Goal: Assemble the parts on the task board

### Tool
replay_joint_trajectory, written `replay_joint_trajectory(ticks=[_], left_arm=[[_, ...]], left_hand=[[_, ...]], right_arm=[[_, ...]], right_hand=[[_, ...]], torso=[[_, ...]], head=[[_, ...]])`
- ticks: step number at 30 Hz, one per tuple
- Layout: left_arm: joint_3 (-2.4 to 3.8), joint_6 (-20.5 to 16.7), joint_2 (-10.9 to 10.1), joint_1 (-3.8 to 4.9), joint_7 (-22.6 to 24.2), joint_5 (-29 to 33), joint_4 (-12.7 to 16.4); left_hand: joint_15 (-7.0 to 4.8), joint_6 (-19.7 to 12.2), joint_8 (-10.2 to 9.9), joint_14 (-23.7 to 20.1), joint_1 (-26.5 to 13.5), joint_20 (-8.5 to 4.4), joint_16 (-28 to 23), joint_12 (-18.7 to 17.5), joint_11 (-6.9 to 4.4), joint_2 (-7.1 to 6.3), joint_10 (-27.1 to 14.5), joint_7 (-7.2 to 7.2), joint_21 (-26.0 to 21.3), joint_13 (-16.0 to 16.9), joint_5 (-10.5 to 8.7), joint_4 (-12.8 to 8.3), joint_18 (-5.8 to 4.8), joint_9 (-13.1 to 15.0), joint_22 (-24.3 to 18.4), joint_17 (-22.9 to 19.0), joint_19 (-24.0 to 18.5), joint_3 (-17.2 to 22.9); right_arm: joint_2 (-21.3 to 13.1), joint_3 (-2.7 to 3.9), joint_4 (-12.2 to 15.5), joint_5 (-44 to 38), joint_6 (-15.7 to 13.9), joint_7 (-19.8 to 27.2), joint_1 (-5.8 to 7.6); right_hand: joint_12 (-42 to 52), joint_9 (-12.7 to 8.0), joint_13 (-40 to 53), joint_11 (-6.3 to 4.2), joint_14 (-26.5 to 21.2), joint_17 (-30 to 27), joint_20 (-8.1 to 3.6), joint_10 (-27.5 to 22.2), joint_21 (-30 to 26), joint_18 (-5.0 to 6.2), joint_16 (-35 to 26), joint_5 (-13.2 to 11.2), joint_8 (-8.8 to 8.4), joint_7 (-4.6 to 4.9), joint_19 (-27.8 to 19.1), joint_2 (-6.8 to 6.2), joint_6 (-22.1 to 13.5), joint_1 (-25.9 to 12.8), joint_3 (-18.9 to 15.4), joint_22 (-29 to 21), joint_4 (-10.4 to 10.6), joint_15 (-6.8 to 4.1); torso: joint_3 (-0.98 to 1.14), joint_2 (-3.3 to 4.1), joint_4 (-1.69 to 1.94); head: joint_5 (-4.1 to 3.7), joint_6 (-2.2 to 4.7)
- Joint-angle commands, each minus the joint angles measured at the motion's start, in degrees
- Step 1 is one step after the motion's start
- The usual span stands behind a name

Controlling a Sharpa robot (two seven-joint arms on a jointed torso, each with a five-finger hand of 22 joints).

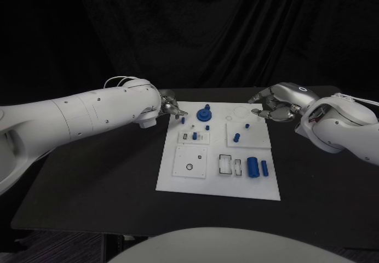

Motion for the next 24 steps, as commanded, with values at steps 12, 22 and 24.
replay_joint_trajectory(ticks=[12,22,24], left_arm=[[0.06,2.5,1.0,-0.89,1.6,-0.2,-1.2],[0.06,2.0,1.5,-1.19,2.2,-0.2,-2.0],[0.06,2.0,1.6,-1.2,2.1,-0.2,-2.1]], left_hand=[[0.18,-1.5,-0.8,5.9,0.4,0.08,0.1,0.0,0.3,0.12,6.0,0.37,-0.8,15.0,-0.71,0.3,-0.03,0.2,8.5,15.1,-0.8,-0.7],[0.47,-2.6,-1.4,5.9,0.6,0.34,0.1,0.0,0.64,0.25,6.0,0.75,-1.1,15.0,-0.98,0.4,0.04,0.2,8.4,15.1,-1.1,-0.9],[0.5,-2.6,-1.5,5.9,0.7,0.37,0.1,0.0,0.66,0.3,6.0,0.76,-1.1,15.0,-0.92,0.4,0.04,0.2,8.4,15.1,-1.1,-0.9]], right_arm=[[0.0,0.05,0.2,-0.1,0.0,-1.1,-0.12],[0.0,0.05,0.3,-0.1,0.2,-1.1,-0.12],[0.0,0.05,0.3,-0.1,0.2,-1.1,-0.12]], right_hand=[[-0.3,-0.2,6.7,0.5,4.2,6.0,0.44,1.2,-0.4,0.59,-0.2,0.1,-0.14,-0.02,-0.1,0.51,0.4,0.2,0.4,10.7,-0.1,0.44],[-0.5,-0.2,6.5,0.51,4.2,6.0,0.44,1.1,-0.4,0.59,-0.1,0.1,-0.16,-0.01,-0.1,0.51,0.4,0.3,0.4,10.7,-0.1,0.44],[-0.5,-0.2,6.5,0.51,4.2,6.0,0.44,1.1,-0.4,0.59,-0.1,0.1,-0.16,-0.01,-0.1,0.51,0.4,0.3,0.4,10.7,-0.1,0.44]], torso=[[0.02,0.0,-0.02],[0.04,0.02,0.04],[0.02,0.03,0.02]], head=[[0.05,-0.01],[-0.02,-0.01],[0.02,-0.01]])
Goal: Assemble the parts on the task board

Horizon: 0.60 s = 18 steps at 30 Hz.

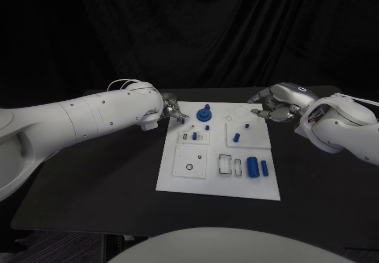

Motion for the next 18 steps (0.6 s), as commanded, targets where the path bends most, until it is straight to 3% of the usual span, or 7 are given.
replay_joint_trajectory(ticks=[1,11,18], left_arm=[[0.05,0.6,0.2,-0.16,1.2,-0.2,-0.2],[0.05,0.0,0.2,-0.24,1.2,-0.2,-0.4],[0.05,0.2,0.3,-0.28,1.3,-0.2,-0.9]], left_hand=[[0.51,-0.6,-0.2,5.9,0.5,0.16,0.1,0.0,0.47,0.1,5.9,-0.04,-0.4,15.0,-0.09,0.1,0.03,0.1,8.4,15.1,-0.4,-0.3],[0.63,-0.8,-0.3,5.9,0.5,0.29,0.1,0.0,0.61,-0.15,5.9,0.15,-0.3,15.0,-0.25,0.1,0.0,0.2,8.5,15.1,-0.3,-0.6],[0.91,-1.6,-0.4,5.9,0.3,0.59,0.1,0.0,0.93,-0.32,5.9,0.5,-0.4,15.0,-1.86,0.4,0.03,0.9,8.6,15.1,-0.4,-1.4]], right_arm=[[0.0,0.05,0.1,-0.1,0.2,-1.1,-0.11],[0.0,0.05,0.1,-0.1,0.2,-1.2,-0.11],[0.0,0.05,0.1,-0.1,0.3,-1.3,-0.11]], right_hand=[[-0.2,-0.1,6.5,0.51,4.2,6.0,0.44,1.1,-0.4,0.59,-0.1,0.1,-0.16,-0.01,-0.1,0.51,0.4,0.3,0.2,10.7,0.0,0.44],[-0.2,-0.1,6.5,0.51,4.2,6.0,0.44,1.1,-0.4,0.59,-0.1,0.1,-0.16,-0.01,-0.1,0.51,0.4,0.3,0.2,10.7,0.0,0.44],[-0.2,-0.1,6.5,0.51,4.2,6.0,0.44,1.1,-0.4,0.59,-0.1,0.1,-0.16,-0.01,-0.1,0.51,0.4,0.3,0.2,10.7,0.0,0.44]], torso=[[-0.03,0.02,0.0],[-0.01,0.04,-0.02],[0.01,-0.02,0.0]], head=[[0.08,-0.01],[0.07,-0.01],[0.13,-0.01]])
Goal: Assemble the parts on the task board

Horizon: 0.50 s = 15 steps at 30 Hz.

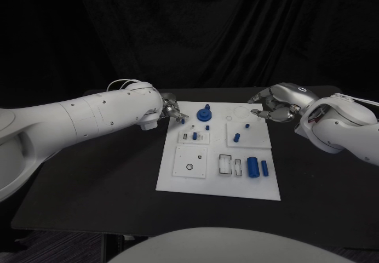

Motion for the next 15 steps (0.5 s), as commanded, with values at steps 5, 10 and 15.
replay_joint_trajectory(ticks=[5,10,15], left_arm=[[0.05,0.1,0.3,-0.17,1.6,-0.2,-0.2],[0.05,0.0,0.5,-0.21,2.2,-0.2,-0.4],[0.05,0.4,0.7,-0.25,2.4,-0.2,-0.9]], left_hand=[[1.06,-3.7,-1.5,6.0,0.6,0.9,0.1,0.0,1.12,-0.24,6.0,0.84,-0.6,15.0,-0.78,0.0,0.05,0.8,8.6,15.1,-0.3,-1.1],[1.31,-4.7,-1.9,6.0,0.8,1.13,0.1,0.0,1.42,-0.12,6.0,1.15,-0.6,15.0,-0.79,0.0,0.05,0.9,8.7,15.1,-0.3,-1.3],[1.39,-4.7,-1.8,6.0,1.1,1.21,0.1,0.0,1.46,0.11,6.0,1.15,-0.7,15.0,-0.61,-0.1,0.07,1.0,8.6,15.1,-0.4,-1.2]], right_arm=[[0.1,0.05,0.0,-0.1,0.2,-1.2,-0.11],[0.1,0.05,0.0,-0.1,0.2,-1.2,-0.12],[0.1,0.05,0.0,-0.1,0.3,-1.2,-0.12]], right_hand=[[-0.2,-0.1,6.5,0.51,4.2,6.1,0.44,1.1,-0.4,0.59,-0.1,0.1,-0.16,-0.01,-0.1,0.51,0.4,0.3,0.2,10.7,0.0,0.44],[-0.2,-0.1,6.5,0.51,4.2,6.1,0.44,1.1,-0.4,0.59,-0.1,0.1,-0.16,-0.01,-0.1,0.51,0.4,0.3,0.2,10.7,0.0,0.44],[-0.2,-0.1,6.5,0.51,4.2,6.1,0.44,1.1,-0.4,0.59,-0.1,0.1,-0.16,-0.01,-0.1,0.51,0.4,0.3,0.2,10.7,0.0,0.44]], torso=[[-0.03,-0.04,-0.03],[-0.03,-0.04,-0.02],[0.0,-0.04,0.0]], head=[[0.1,-0.01],[0.07,-0.01],[0.05,-0.01]])
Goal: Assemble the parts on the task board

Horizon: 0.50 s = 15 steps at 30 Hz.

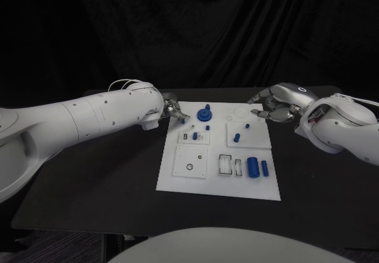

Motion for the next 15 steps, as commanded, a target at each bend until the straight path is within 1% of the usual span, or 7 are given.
replay_joint_trajectory(ticks=[1,8,9,11,12,15], left_arm=[[0.05,0.5,0.3,-0.14,1.5,-0.2,-0.3],[0.05,0.7,0.7,-0.44,1.7,-0.2,-1.0],[0.05,0.7,0.7,-0.48,1.7,-0.2,-1.1],[0.05,0.6,0.8,-0.54,1.7,-0.2,-1.2],[0.05,0.6,0.9,-0.57,1.7,-0.2,-1.3],[0.05,0.6,1.0,-0.63,1.7,-0.2,-1.6]], left_hand=[[0.46,-0.4,-0.2,5.8,0.5,0.48,0.1,0.0,0.37,0.06,5.9,0.12,-0.4,15.0,-0.03,-0.2,0.08,0.1,8.6,15.1,-0.1,-0.2],[0.58,-0.4,-0.3,5.8,1.1,0.63,0.1,0.0,0.44,0.43,5.9,0.17,-0.5,15.0,0.58,-0.5,0.12,0.2,8.6,15.1,-0.2,0.0],[0.6,-0.4,-0.3,5.8,1.3,0.68,0.1,0.0,0.46,0.53,5.9,0.17,-0.5,15.0,1.07,-0.6,0.13,0.2,8.6,15.1,-0.2,0.0],[0.61,-0.4,-0.3,5.8,1.4,0.7,0.1,0.0,0.47,0.57,5.9,0.17,-0.5,15.0,1.3,-0.6,0.13,0.2,8.7,15.1,-0.2,0.1],[0.64,-0.4,-0.3,5.8,1.6,0.76,0.1,0.0,0.47,0.7,5.9,0.16,-0.6,15.0,2.19,-0.7,0.14,0.3,8.7,15.1,-0.2,0.1],[0.66,-0.4,-0.4,5.8,1.9,0.8,0.1,0.0,0.46,0.8,5.9,0.15,-0.6,15.0,3.15,-0.9,0.14,0.3,8.7,15.1,-0.2,0.2]], right_arm=[[0.0,0.05,0.0,-0.1,0.2,-1.2,-0.11],[0.0,0.05,0.1,-0.1,0.2,-1.2,-0.11],[0.0,0.05,0.1,-0.1,0.2,-1.2,-0.11],[0.0,0.05,0.1,-0.1,0.2,-1.2,-0.11],[0.0,0.05,0.1,-0.1,0.3,-1.2,-0.11],[0.0,0.05,0.1,-0.1,0.3,-1.2,-0.11]], right_hand=[[-0.2,-0.1,6.5,0.51,4.2,6.0,0.44,1.1,-0.4,0.59,-0.1,0.1,-0.16,-0.01,-0.1,0.51,0.4,0.3,0.2,10.7,0.0,0.44],[-0.3,-0.2,6.4,0.54,4.2,6.0,0.46,1.0,-0.5,0.61,-0.2,0.1,-0.24,0.03,-0.1,0.46,0.5,0.2,0.3,10.7,0.0,0.46],[-0.3,-0.2,6.4,0.54,4.2,6.0,0.46,1.0,-0.5,0.61,-0.2,0.1,-0.24,0.03,-0.1,0.46,0.5,0.2,0.3,10.7,0.0,0.46],[-0.3,-0.2,6.4,0.54,4.2,6.0,0.46,1.0,-0.5,0.61,-0.2,0.1,-0.24,0.03,-0.1,0.46,0.5,0.2,0.3,10.7,0.0,0.46],[-0.3,-0.2,6.4,0.54,4.2,6.0,0.46,1.0,-0.5,0.61,-0.2,0.1,-0.24,0.03,-0.1,0.46,0.5,0.2,0.3,10.7,0.0,0.46],[-0.3,-0.2,6.4,0.54,4.2,6.0,0.46,1.0,-0.5,0.61,-0.2,0.1,-0.24,0.03,-0.1,0.46,0.5,0.2,0.3,10.7,0.0,0.46]], torso=[[0.02,0.01,0.02],[0.03,0.02,-0.04],[0.03,0.02,-0.02],[0.02,0.01,-0.02],[0.03,0.01,-0.03],[0.04,0.01,-0.02]], head=[[-0.01,-0.01],[-0.02,-0.01],[-0.05,-0.01],[-0.04,-0.01],[0.0,-0.01],[0.05,-0.01]])
